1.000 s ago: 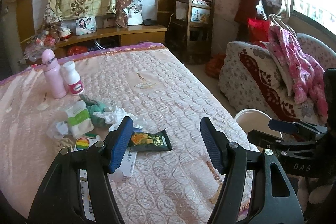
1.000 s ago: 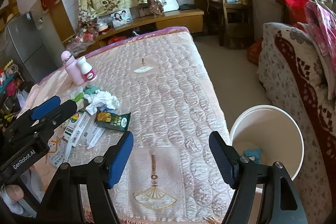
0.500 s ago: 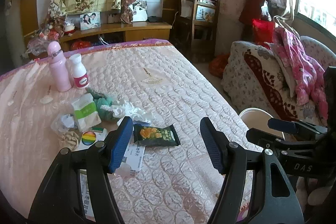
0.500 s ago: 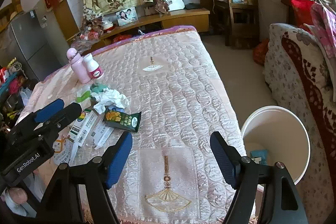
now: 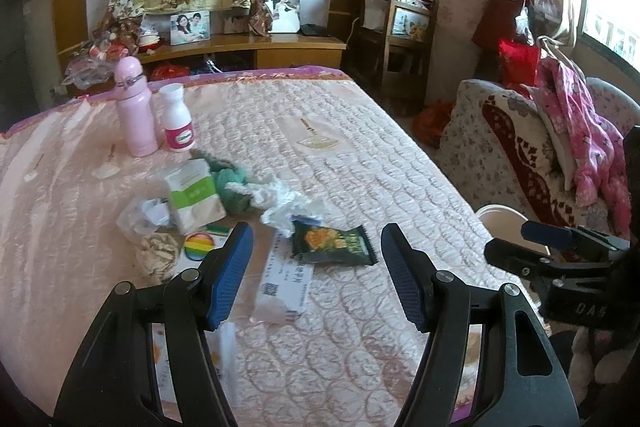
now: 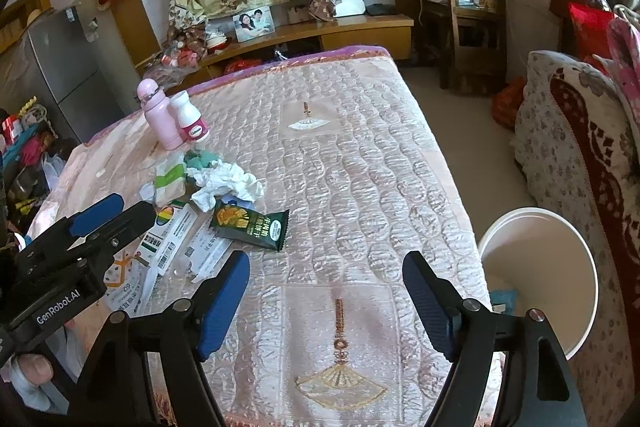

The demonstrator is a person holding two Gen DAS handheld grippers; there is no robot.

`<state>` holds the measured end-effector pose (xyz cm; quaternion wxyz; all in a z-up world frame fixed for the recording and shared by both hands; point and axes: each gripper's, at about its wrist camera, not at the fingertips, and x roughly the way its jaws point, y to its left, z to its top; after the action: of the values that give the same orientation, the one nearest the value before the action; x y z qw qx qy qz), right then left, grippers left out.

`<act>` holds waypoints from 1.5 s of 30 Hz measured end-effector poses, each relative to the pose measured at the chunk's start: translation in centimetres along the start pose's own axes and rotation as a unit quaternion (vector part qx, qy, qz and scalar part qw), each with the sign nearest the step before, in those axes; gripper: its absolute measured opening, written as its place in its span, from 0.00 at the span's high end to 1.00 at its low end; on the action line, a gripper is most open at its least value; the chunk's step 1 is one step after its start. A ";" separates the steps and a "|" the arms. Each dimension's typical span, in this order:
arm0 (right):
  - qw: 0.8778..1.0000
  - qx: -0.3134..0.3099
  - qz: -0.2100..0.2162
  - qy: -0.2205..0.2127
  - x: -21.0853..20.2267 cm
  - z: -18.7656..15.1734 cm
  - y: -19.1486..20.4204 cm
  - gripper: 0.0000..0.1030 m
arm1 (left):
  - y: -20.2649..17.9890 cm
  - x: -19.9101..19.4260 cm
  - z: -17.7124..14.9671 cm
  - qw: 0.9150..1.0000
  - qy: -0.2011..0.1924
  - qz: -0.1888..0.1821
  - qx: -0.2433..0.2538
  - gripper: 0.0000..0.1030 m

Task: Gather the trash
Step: 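Move both tools back over the trash on the bed, then grasp the crumpled beige wrapper with the left tool while the right tool grasps white tissue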

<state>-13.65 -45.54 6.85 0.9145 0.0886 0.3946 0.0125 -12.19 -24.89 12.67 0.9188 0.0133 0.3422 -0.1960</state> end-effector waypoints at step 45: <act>0.992 -0.054 0.066 0.097 12.1 1.5 5.3 0.19 | 15.0 6.7 -1.4 0.990 0.128 0.030 -0.060 0.37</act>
<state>-4.00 -39.43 0.01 0.8726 0.0627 0.4734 0.1024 -2.91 -13.18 5.67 0.8722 -0.0070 0.4674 -0.1444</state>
